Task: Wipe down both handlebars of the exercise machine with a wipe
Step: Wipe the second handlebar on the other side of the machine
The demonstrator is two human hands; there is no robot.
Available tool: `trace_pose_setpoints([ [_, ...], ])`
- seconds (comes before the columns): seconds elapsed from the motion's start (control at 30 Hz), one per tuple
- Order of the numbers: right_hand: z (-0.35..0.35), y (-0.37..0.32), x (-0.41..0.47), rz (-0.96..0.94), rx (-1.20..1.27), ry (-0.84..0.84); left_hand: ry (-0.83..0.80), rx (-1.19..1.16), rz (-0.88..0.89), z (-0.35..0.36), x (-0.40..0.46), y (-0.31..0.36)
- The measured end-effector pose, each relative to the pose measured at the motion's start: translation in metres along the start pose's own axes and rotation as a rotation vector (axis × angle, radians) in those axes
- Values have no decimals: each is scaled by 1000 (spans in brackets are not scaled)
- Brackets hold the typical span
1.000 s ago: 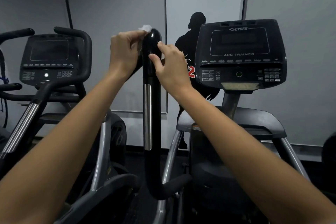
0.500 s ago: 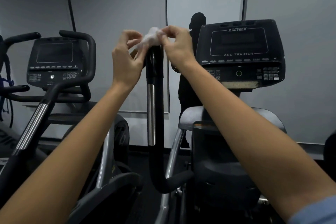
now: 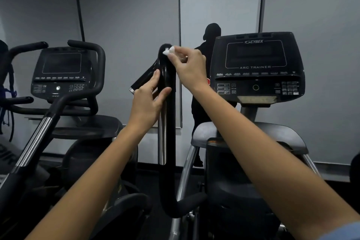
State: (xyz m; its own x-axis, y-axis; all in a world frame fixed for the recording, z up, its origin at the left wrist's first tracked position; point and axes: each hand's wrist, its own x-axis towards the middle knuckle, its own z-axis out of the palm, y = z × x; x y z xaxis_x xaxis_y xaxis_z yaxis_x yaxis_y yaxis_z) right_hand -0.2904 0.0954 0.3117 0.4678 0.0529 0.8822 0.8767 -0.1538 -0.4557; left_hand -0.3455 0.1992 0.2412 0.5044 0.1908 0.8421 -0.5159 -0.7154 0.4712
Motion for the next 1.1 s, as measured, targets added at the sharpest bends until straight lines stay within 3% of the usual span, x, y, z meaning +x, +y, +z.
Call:
trace_pose_setpoints([
  [0.17, 7, 4, 29, 89, 33, 62, 1, -9, -11, 1, 1, -4],
  [0.33, 16, 10, 67, 183, -140, -5, -9, -1, -16, -1, 2, -5],
  [0.47, 10, 1, 49, 60, -207, -4, 0, -45, -41, -1, 0, -1],
  [0.6, -2, -1, -12, -188, -230, 18, 18, -83, -57, 0, 1, 2],
  [0.9, 11, -12, 39, -152, -460, -28, 3, -15, -122, 4, -10, 10],
  [1.1, 1, 1, -11, -345, -404, 9, 0, 33, -244, 9, -89, 5],
])
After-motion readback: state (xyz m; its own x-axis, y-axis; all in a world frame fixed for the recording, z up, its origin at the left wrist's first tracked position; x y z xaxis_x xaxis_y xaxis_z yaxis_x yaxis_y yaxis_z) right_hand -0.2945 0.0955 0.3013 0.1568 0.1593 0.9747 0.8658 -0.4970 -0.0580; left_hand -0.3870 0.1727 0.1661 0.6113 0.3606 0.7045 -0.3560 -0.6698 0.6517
